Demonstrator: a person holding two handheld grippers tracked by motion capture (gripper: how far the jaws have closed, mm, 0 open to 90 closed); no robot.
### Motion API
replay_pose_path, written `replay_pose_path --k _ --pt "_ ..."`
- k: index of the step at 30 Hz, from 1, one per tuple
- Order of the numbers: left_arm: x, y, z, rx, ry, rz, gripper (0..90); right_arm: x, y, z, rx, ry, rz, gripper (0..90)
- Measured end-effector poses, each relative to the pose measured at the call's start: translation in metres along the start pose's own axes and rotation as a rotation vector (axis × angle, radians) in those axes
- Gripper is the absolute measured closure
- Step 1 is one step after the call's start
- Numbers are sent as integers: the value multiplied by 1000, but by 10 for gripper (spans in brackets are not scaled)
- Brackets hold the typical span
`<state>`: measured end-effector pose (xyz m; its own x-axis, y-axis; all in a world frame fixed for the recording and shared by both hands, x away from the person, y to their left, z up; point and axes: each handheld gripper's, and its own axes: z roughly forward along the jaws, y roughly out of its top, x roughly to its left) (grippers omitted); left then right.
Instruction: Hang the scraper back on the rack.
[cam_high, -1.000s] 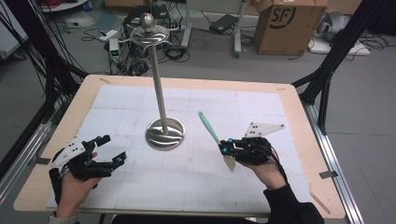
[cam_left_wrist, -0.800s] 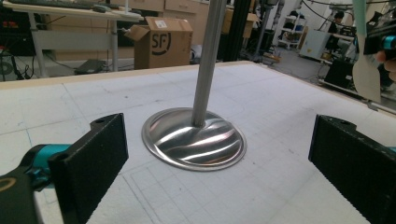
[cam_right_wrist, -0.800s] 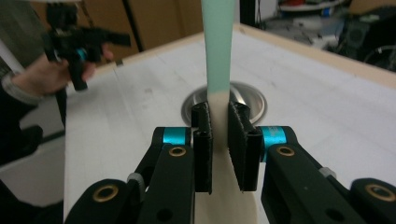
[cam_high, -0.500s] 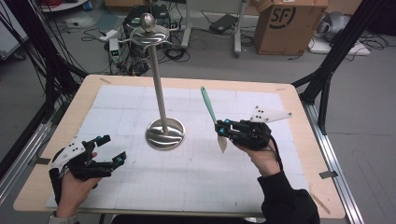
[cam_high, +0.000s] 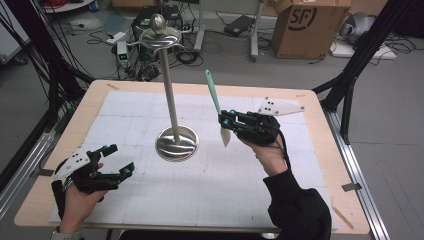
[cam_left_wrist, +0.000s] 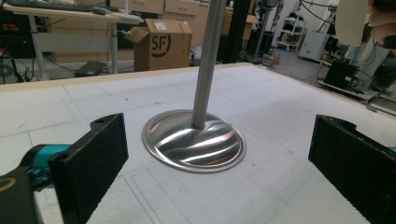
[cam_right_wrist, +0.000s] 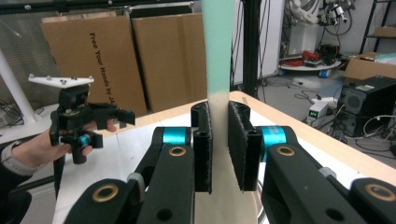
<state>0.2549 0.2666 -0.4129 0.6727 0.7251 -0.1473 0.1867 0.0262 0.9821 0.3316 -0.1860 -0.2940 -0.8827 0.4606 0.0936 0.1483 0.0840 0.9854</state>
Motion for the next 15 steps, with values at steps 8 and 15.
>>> replay_pose_path --k 8,15 --pt "-2 0 1 1 -5 -3 52 0 9 11 -28 -26 -16 801" --pt "-1 -1 -1 4 6 3 52 1 21 20 -54 -22 -31 802"
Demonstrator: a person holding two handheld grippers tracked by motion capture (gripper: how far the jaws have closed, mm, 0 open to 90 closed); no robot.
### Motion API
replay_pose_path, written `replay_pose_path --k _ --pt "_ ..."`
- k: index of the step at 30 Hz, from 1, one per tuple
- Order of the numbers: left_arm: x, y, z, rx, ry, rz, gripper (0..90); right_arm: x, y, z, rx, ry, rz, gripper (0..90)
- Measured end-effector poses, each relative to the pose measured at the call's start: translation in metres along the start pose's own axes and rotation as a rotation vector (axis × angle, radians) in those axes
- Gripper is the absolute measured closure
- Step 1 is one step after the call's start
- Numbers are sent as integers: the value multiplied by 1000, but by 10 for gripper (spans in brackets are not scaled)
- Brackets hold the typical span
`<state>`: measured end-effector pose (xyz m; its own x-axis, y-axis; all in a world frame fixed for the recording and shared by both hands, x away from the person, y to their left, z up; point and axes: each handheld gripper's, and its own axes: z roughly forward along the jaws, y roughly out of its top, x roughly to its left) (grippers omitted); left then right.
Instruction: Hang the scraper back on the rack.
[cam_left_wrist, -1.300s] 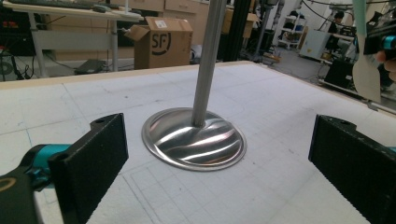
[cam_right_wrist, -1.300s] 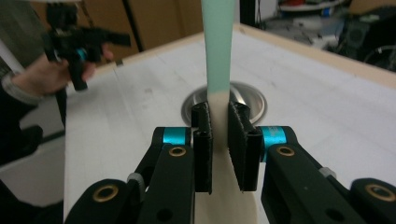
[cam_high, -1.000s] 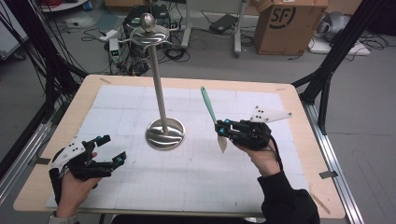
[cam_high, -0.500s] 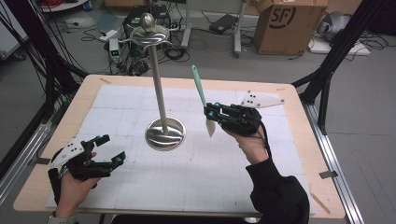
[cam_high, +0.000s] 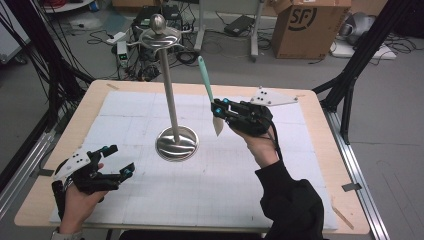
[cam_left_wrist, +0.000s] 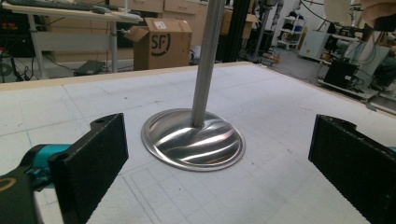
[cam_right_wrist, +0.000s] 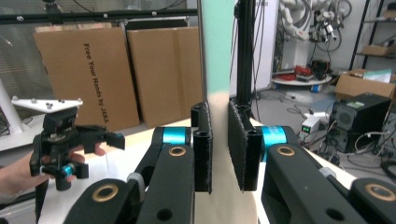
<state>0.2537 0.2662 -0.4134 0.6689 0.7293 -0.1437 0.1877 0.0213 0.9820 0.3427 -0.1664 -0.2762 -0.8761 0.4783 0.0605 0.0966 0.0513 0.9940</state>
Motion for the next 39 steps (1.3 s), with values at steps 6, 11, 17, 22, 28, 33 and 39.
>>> replay_pose_path --k 6,11,17,22,28,33,39 --pt "-2 -1 0 5 3 10 52 0 9 7 -21 4 -12 801" --pt "-1 -1 -1 10 7 13 52 2 15 13 -37 18 -21 801" --pt "-2 -2 -2 10 11 8 52 2 16 19 -51 23 -25 801" --pt "-4 -3 -1 19 6 13 52 1 15 21 -53 6 -29 801" --pt "-4 -3 -1 21 7 12 52 1 16 21 -60 5 -34 801" --pt "-4 -3 0 25 6 15 53 2 15 23 -57 6 -38 801" --pt "-4 -3 -1 23 7 12 52 3 16 24 -60 7 -42 801"
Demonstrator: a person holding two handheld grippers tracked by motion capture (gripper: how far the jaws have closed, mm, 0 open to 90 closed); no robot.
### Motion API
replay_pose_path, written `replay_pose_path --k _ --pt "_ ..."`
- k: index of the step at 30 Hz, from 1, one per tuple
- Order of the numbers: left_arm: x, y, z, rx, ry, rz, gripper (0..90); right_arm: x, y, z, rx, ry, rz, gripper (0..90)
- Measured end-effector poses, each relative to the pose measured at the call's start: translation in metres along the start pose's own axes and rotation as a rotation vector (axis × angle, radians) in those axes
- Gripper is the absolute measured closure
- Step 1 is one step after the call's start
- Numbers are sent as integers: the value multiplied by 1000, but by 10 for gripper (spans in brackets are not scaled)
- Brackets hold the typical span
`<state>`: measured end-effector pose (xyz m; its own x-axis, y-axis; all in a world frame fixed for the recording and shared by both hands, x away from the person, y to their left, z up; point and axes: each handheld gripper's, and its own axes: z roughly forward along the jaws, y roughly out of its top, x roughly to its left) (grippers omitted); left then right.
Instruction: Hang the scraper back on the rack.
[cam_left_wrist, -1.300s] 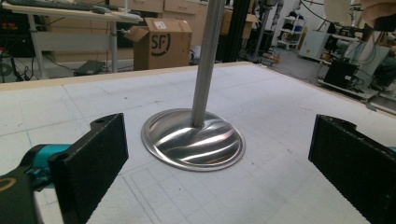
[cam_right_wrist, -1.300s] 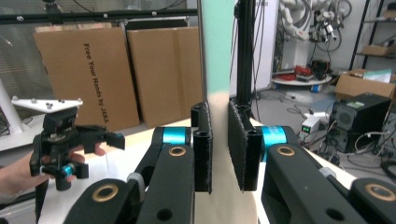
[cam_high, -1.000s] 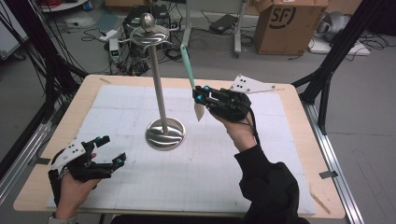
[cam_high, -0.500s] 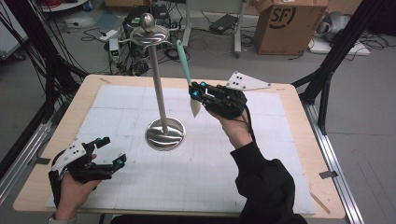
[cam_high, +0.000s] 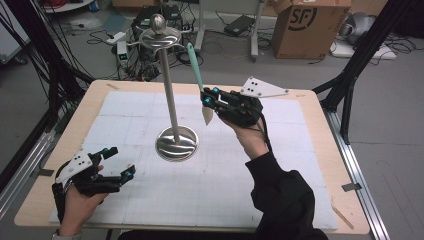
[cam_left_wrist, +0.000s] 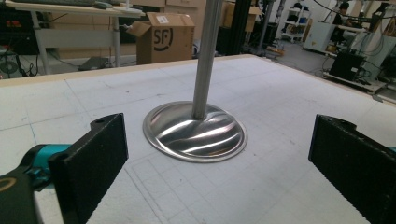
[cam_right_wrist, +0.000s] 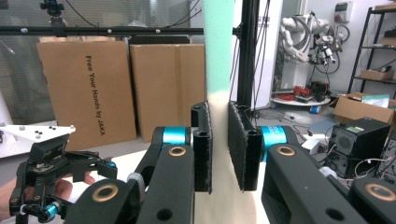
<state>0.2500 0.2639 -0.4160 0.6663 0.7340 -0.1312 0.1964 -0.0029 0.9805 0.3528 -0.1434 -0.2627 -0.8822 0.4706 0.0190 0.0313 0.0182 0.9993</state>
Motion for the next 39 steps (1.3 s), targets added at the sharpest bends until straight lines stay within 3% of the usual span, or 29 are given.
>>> replay_pose_path --k 25,39 --pt "1 -1 -2 -2 -2 -3 52 4 -1 15 9 -30 -11 800" --pt "2 -2 -4 -1 8 -7 53 2 -6 24 18 -19 17 800"
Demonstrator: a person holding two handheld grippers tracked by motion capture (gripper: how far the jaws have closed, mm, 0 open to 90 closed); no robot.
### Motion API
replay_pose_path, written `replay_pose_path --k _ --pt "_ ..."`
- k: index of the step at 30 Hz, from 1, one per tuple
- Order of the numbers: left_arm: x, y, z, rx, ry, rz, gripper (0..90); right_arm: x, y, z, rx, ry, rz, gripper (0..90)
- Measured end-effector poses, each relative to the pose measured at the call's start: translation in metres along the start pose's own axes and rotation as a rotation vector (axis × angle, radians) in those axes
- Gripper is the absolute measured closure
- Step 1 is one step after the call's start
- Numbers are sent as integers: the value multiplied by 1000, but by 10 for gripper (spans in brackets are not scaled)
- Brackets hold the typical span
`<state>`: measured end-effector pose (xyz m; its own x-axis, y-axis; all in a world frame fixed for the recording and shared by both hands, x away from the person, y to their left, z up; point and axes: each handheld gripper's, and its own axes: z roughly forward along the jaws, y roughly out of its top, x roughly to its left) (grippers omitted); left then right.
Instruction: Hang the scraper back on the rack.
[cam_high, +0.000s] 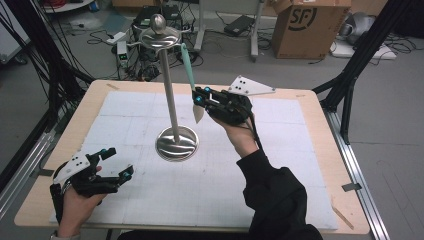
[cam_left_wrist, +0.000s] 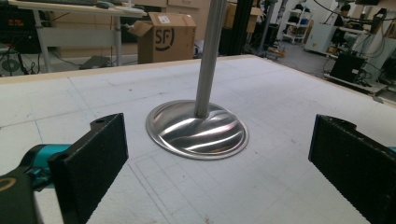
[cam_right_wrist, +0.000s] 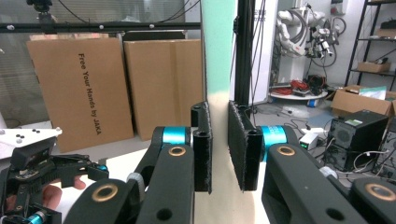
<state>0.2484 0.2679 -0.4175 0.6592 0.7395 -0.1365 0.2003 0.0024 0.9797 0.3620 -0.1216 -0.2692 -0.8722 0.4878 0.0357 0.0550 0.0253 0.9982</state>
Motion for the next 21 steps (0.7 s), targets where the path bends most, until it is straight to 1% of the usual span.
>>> replay_pose_path --k 12,16,18,19,20,21 --pt "-1 0 1 3 -6 3 52 4 -3 15 -9 -7 19 800" --pt "0 0 -1 -5 -3 -1 52 4 -4 17 -15 -6 24 796" --pt "0 1 -2 -9 -3 -6 52 4 -4 16 -17 -7 19 782" --pt "1 1 -2 -10 -2 -4 52 4 -4 15 -14 -8 21 744" --pt "1 1 -2 -9 -3 -4 52 4 -4 14 -17 -15 21 688" --pt "1 1 -2 -10 -7 -3 52 5 -3 13 -15 -21 24 665"
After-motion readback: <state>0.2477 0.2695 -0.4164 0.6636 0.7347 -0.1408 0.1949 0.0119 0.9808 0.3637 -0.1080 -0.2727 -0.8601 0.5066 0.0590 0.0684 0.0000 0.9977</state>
